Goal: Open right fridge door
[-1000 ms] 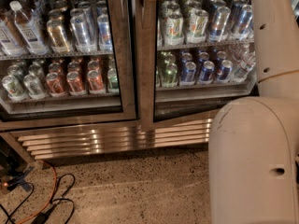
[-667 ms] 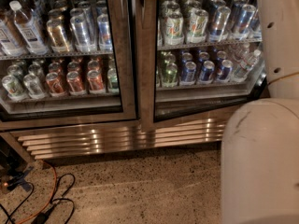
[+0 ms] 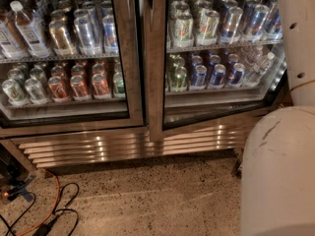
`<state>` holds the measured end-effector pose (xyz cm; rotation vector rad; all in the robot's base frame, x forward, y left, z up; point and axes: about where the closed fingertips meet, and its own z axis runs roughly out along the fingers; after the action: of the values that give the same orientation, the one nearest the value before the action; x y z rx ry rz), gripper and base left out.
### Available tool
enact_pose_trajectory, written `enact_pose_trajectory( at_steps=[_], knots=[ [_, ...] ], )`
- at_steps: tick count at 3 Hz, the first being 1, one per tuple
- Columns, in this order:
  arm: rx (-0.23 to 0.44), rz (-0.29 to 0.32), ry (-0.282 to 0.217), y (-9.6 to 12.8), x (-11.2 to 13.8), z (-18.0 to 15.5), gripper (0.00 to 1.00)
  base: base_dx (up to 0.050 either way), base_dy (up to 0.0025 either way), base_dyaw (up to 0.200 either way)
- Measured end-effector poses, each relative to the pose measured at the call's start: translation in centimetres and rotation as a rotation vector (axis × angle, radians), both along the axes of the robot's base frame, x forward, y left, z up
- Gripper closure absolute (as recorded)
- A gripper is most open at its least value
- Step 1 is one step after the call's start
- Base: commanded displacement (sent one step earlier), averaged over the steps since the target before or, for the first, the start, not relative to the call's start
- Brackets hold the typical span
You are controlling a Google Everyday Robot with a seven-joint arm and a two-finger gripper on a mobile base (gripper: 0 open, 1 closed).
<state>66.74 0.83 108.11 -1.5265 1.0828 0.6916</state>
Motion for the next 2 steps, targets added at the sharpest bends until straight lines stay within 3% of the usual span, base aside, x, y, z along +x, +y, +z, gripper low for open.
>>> enact_pose_trajectory(
  at_steps=[2],
  knots=[
    [-0.015,-0.071,0.000,-0.9,-0.7,1.0,1.00,0.000,0.00000,0.000]
  ],
)
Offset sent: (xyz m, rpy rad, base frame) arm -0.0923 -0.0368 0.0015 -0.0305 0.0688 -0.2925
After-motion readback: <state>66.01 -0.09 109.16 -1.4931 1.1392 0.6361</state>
